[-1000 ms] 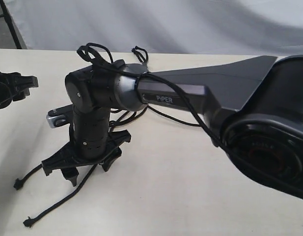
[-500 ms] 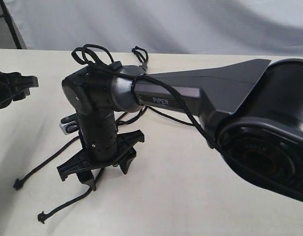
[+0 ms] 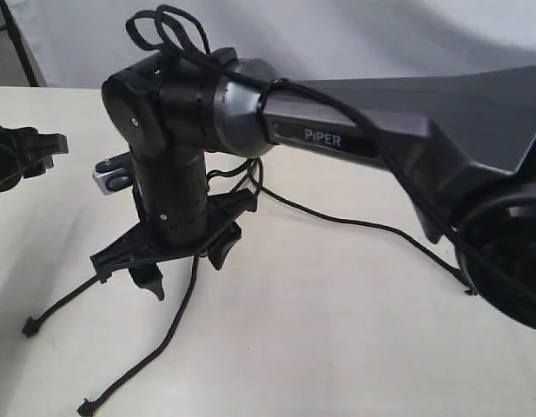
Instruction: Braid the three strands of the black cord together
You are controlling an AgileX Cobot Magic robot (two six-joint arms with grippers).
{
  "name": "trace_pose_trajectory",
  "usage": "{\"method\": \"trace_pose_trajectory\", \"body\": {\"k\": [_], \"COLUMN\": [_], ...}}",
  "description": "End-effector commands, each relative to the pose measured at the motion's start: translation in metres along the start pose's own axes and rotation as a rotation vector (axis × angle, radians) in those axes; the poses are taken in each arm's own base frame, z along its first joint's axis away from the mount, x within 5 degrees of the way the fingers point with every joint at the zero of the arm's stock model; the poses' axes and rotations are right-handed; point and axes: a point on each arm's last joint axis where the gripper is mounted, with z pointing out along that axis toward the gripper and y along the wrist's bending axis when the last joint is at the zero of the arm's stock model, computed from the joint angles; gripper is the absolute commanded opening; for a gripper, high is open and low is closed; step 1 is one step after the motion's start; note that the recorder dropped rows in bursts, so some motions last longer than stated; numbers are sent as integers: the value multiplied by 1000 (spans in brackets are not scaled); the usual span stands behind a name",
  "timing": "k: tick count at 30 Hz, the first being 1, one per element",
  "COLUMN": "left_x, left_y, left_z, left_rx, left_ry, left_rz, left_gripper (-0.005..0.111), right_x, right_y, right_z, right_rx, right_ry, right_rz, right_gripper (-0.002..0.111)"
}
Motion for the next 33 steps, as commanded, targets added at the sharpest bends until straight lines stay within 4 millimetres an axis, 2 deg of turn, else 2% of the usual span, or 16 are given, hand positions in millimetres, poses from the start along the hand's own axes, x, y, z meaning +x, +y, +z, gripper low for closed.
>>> {"method": "trace_pose_trajectory", "body": {"k": [1,4,7,17,21,25,29,33], "left_x": [-1,-1,-1,1,1,3,9,19], "left_y": [0,0,0,1,1,-7,-25,-43], "left_z": [-2,-2,-2,-2,-2,-2,-3,-6], "left_rx": [6,6,6,4,4,22,62,85], "left_ry": [-10,-10,-10,-4,-4,-1,10,45], "left_rz": [-2,-2,-2,-2,-2,34,134,251], "left_gripper": [58,58,58,58,58,58,58,58], "right_x": [-2,-4,-2,2,12,20,26,30], "right_y": [2,1,-2,-10,-25,-46,-66,-89], "right_z": [33,52,61,58,64,57,43,32], "right_rx": [3,18,55,111,121,126,154,176], "right_ry": [64,80,113,126,179,200,192,183], "right_rz": [22,19,8,-127,-111,-69,-55,-20], "right_gripper": [66,66,66,64,45,22,2,0]}}
